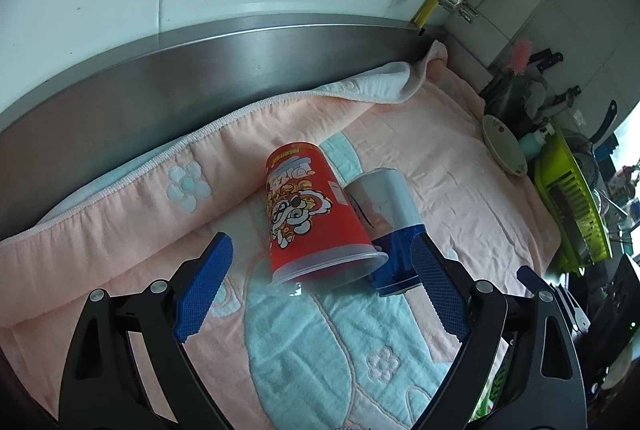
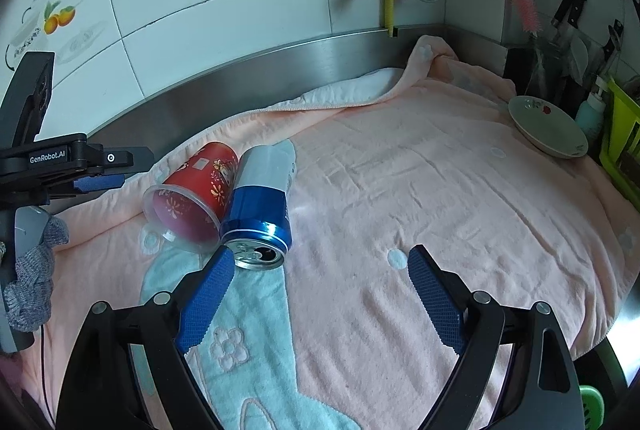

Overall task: Collect trash
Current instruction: 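Close the left tool on the red paper cup, then grasp the blue-and-silver can with right tool while left tool holds cup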

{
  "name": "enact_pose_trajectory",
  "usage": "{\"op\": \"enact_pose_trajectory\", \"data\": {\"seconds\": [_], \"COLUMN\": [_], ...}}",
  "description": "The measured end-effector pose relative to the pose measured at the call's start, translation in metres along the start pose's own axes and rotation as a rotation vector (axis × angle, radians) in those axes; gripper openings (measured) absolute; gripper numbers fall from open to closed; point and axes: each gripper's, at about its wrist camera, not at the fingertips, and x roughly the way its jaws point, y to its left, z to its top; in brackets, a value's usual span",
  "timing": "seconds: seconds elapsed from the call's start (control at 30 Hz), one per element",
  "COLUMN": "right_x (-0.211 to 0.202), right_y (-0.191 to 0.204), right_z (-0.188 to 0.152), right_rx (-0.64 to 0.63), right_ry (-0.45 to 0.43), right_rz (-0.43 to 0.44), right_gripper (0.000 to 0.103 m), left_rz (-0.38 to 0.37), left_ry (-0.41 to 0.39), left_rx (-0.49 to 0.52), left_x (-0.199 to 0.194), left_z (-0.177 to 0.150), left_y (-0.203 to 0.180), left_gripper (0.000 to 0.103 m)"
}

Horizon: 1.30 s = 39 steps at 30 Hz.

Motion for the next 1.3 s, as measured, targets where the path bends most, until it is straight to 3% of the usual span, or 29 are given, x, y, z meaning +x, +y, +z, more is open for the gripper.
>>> {"op": "enact_pose_trajectory", "data": {"seconds": [0.73,0.83,0.93,1.3], "right_x": [0.046,0.049,0.05,0.066], "right_y": [-0.002,0.001,0.003,0.015], "right_z": [0.022,0.026,0.029,0.037], "right_rx": [0.007,-0.002,-0.017,-0.031], "right_ry": [0.059,0.06,0.054,0.066], "right_rz": [0.043,0.047,0.047,0.069], "right_gripper": [0.085,0.085,0.085,0.085], "left_rz": [-0.004,-0.023,-0.058,-0.067], "left_ry": [0.142,0.16,0.169,0.088], "left_rx": [-0.095,-0.109,-0.108,-0.065], "left_x": [0.074,0.081,0.084,0.049], "left_z": [0.017,0.015,0.012,0.008], "left_y": [0.017,0.019,0.021,0.029], "left_gripper": [0.089,0.088,0.077,0.073]}}
